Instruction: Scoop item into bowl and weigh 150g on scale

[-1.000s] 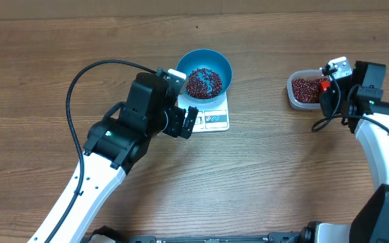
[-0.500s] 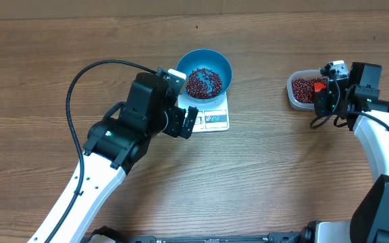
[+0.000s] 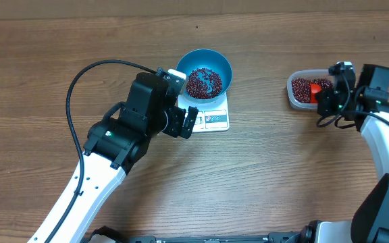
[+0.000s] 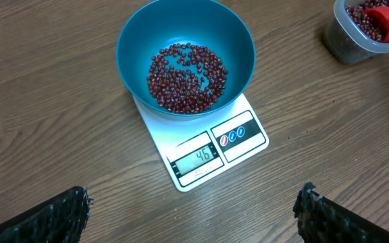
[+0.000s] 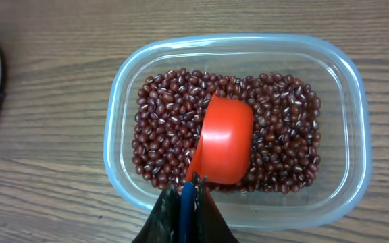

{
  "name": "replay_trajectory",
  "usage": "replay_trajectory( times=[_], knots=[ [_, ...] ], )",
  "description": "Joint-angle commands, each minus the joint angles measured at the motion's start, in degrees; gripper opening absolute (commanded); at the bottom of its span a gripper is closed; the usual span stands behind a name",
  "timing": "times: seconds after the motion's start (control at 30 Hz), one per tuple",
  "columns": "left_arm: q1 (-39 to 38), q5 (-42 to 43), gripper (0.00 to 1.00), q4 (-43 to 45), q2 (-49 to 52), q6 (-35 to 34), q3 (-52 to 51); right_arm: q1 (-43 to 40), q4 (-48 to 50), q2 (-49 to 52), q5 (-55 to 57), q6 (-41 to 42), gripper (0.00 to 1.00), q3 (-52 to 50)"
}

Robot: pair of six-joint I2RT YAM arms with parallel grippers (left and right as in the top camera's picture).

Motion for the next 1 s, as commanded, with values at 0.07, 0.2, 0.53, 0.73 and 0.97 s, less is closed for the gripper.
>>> replay_trajectory(
  times=[0.07,0.2,0.53,0.73,0.97],
  knots=[
    [0.28,0.44,1.00,0.24,-0.48,-0.81,0.31,-2.95,-0.44,0.98,-7.74,4.07,0.04,-0.13],
    [0.31,0.44,1.00,0.24,-0.48,-0.81,0.31,-3.82,-1.20,2.93,-8.79,4.09,0.04,-0.13],
    [0.31,0.44,1.00,0.24,-0.48,-0.81,0.31,-7.28,-0.24,8.98,-20.06,4.44,0.04,-0.13],
    [0.28,0.44,1.00,0.24,-0.48,-0.81,0.31,-10.56,-1.53,8.98,-20.11,5.35,0.04,-0.13],
    [0.28,0.44,1.00,0.24,-0.48,-0.81,0.31,-13.07,-1.70,9.07,-23.28,9.31,0.04,-0.13]
  ],
)
